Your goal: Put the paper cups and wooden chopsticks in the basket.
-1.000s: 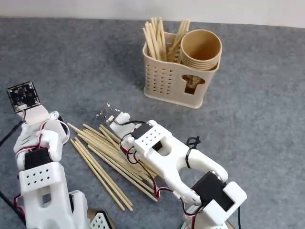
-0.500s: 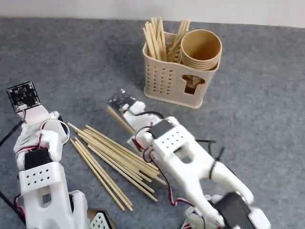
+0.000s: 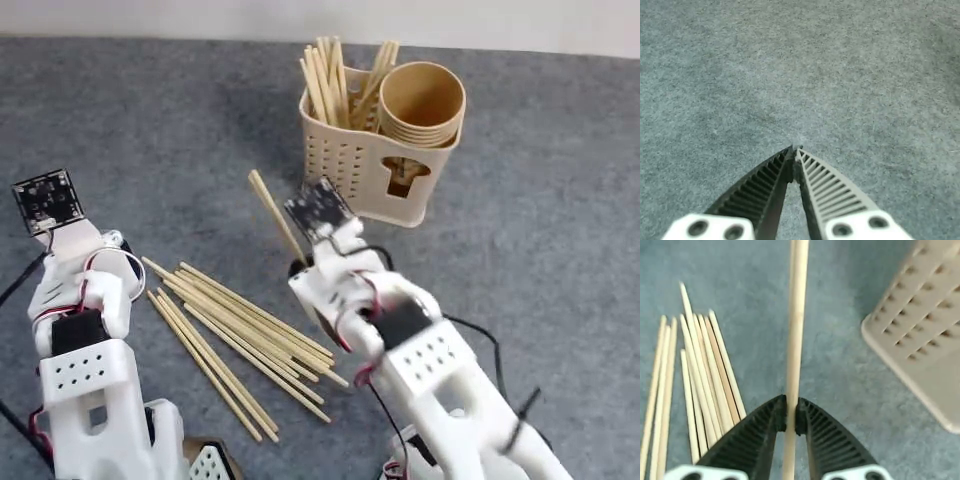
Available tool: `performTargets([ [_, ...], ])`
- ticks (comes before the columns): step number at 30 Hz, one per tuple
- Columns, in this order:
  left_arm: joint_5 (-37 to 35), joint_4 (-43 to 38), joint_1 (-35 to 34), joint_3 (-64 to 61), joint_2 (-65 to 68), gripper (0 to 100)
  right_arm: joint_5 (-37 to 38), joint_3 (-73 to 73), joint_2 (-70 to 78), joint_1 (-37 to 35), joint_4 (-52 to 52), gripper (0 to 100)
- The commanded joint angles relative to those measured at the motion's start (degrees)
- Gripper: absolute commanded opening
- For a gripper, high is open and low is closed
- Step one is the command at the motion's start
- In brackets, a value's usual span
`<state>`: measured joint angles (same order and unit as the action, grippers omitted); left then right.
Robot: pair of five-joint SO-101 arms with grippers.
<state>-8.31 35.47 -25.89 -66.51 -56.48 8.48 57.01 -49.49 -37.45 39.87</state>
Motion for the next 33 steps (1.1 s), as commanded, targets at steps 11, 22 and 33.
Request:
performTargets([
  [11,-0.26,-1.14,-0.31,0.22,-0.84,3,-0.79,11.74,-27.91,4.88,-13.05,0.5],
  [22,-0.35,-1.93,-0.22,-0.66,-1.10,3,-0.79,5.85,-31.52,9.01,-17.36,0.5],
  [33,-0.35,-1.93,-0.31,-0.66,-1.19,3,-0.79,-9.71,-20.70,9.01,-29.41,0.5],
])
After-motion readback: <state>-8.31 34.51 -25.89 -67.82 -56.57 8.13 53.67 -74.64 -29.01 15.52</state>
